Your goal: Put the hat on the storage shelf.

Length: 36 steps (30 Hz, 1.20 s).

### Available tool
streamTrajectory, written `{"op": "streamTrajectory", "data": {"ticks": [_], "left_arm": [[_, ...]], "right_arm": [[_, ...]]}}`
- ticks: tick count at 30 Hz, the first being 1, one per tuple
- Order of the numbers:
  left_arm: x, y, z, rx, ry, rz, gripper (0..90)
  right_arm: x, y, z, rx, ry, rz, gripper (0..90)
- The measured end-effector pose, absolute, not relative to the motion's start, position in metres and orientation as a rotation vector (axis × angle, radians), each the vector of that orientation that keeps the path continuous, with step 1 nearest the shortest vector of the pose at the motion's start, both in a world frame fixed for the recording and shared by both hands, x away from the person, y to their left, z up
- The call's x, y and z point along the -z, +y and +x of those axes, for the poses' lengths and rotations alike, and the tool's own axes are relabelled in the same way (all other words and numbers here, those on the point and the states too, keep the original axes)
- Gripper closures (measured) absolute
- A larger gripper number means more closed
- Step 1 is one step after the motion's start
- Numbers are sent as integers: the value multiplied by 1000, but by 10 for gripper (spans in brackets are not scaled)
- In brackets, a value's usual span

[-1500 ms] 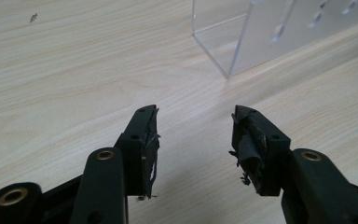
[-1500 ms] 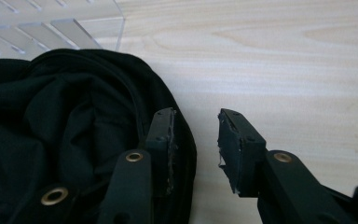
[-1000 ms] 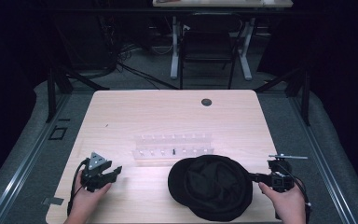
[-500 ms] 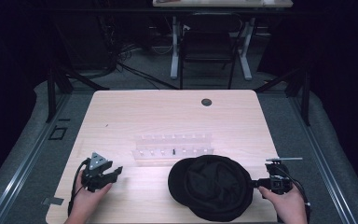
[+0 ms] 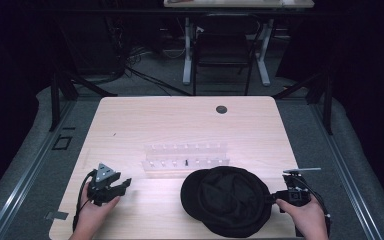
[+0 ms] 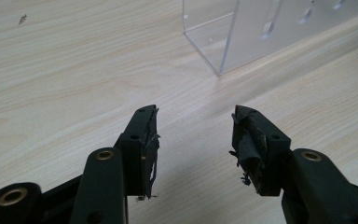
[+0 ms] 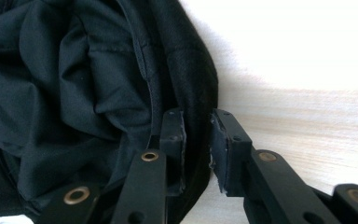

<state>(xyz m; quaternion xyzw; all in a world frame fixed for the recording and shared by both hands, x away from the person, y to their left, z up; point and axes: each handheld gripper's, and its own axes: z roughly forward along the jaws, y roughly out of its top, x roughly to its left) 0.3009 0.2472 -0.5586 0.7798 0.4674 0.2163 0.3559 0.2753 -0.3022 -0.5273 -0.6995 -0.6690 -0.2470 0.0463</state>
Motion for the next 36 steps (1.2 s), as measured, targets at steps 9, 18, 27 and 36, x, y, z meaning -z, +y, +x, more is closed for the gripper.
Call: {"op": "streamTrajectory", "data": {"ticks": [9,18,27,36], "left_arm": [[558,248,301,-562,1207,2016,504],[558,248,301,-564,1210,2015,504],[557,248,301,-566,1211,2013,504],[557,248,301,-570,1209,2013,505]], "right_arm": [[533,-301,279,702,-2045,-2098,773],[534,-302,283,697,-2021,-2058,848],[535,-306,284,717,-1982,-2034,870],[533,-311,283,769,-1931,-2008,875]]}}
